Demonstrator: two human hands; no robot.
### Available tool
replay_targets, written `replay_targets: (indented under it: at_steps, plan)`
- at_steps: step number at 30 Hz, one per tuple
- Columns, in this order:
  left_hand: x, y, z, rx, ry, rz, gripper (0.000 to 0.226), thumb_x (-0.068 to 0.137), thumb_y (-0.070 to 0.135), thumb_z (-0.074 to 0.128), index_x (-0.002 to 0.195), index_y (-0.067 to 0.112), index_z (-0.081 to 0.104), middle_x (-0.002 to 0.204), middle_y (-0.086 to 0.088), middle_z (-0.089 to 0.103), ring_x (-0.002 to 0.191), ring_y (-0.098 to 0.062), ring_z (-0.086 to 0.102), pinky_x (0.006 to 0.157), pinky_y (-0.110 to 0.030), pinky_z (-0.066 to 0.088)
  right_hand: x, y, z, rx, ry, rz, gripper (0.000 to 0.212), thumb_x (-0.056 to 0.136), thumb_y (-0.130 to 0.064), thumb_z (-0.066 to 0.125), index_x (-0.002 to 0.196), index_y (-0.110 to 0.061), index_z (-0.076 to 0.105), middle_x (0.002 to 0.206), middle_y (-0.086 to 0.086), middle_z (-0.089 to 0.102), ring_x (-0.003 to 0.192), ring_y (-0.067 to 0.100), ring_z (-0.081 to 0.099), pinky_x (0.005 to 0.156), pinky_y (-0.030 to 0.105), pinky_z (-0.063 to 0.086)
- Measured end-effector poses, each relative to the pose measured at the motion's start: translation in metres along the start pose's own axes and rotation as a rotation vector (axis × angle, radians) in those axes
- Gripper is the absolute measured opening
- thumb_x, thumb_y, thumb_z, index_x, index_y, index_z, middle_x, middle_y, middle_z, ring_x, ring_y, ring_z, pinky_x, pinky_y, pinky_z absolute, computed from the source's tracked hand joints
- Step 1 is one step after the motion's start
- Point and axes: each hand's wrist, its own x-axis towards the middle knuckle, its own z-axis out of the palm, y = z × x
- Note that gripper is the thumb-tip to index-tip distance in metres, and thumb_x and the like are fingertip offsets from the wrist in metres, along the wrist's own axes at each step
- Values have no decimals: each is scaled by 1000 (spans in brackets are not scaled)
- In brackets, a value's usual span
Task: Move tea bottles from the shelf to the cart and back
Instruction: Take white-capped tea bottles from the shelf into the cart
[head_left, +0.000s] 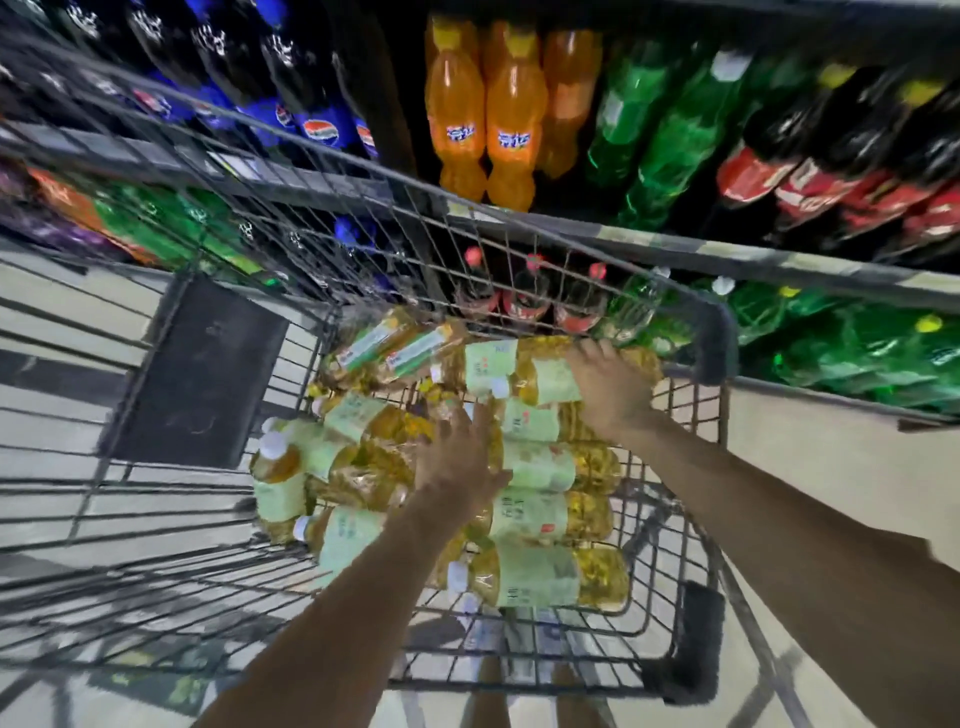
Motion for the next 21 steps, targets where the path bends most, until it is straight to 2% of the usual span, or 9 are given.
replay_targets:
  at_steps: [3, 5, 8, 10, 12, 14, 15, 18, 21]
  plan:
    - [10, 5, 19, -15, 8, 10, 95, 91, 60, 58, 158, 18, 5, 163, -14, 17, 148, -35, 24, 114, -56, 30, 9, 3, 7, -29, 75, -25, 71, 76, -7, 71, 141, -13, 45, 133, 9, 45, 127, 27, 37, 104, 40, 35]
    - [13, 7, 27, -36, 12, -3, 93, 89, 60, 61, 156, 19, 10, 158, -13, 27, 145, -35, 28, 114, -54, 30, 14, 6, 4, 11, 51, -41, 71, 76, -18, 77, 141, -16, 48, 132, 10, 45, 127, 29, 37, 104, 42, 37]
    - [15, 7, 35, -129, -14, -42, 91, 88, 58, 64, 155, 19, 16, 153, -11, 36, 140, -33, 36, 109, -52, 37, 12, 8, 5, 174, -7, 3, 87, 73, -38, 81, 147, -16, 41, 140, 15, 43, 135, 33, 34, 101, 44, 44]
    - [14, 6, 37, -184, 2, -56, 88, 87, 57, 66, 153, 19, 22, 149, -10, 39, 135, -33, 43, 105, -51, 44, 6, 4, 13, 285, 1, 52, 93, 71, -45, 81, 148, -12, 39, 139, 16, 47, 131, 33, 42, 99, 42, 47]
    - [14, 3, 38, -242, 26, -68, 84, 84, 57, 70, 148, 19, 30, 141, -8, 47, 127, -31, 52, 99, -47, 50, -3, -1, 22, 390, 39, 105, 94, 70, -45, 82, 148, -12, 40, 116, 11, 60, 106, 29, 58, 79, 35, 55]
    - [15, -1, 37, -332, 59, -70, 82, 78, 57, 76, 142, 19, 42, 130, -6, 57, 115, -26, 60, 92, -39, 53, -8, -5, 26, 466, 84, 144, 88, 70, -41, 82, 144, -13, 43, 82, -1, 56, 74, 20, 58, 57, 28, 46]
    - [15, -3, 37, -400, 83, -72, 80, 74, 57, 80, 137, 19, 48, 124, -5, 61, 109, -23, 62, 88, -34, 53, -9, -6, 26, 493, 92, 165, 81, 71, -39, 82, 139, -12, 46, 75, -4, 52, 66, 17, 55, 52, 25, 42]
    - [14, -1, 35, -587, 163, -110, 68, 64, 53, 88, 116, 17, 62, 107, 3, 62, 94, -14, 56, 77, -25, 45, -11, -5, 28, 535, 73, 219, 66, 71, -40, 82, 123, -11, 53, 75, -7, 51, 67, 16, 55, 45, 23, 33]
    - [15, 5, 40, -739, 214, -168, 63, 56, 53, 92, 102, 18, 67, 101, 6, 65, 92, -14, 62, 74, -27, 50, -13, -5, 31, 574, 82, 245, 66, 69, -43, 83, 119, -11, 53, 87, -2, 59, 71, 16, 60, 48, 24, 41]
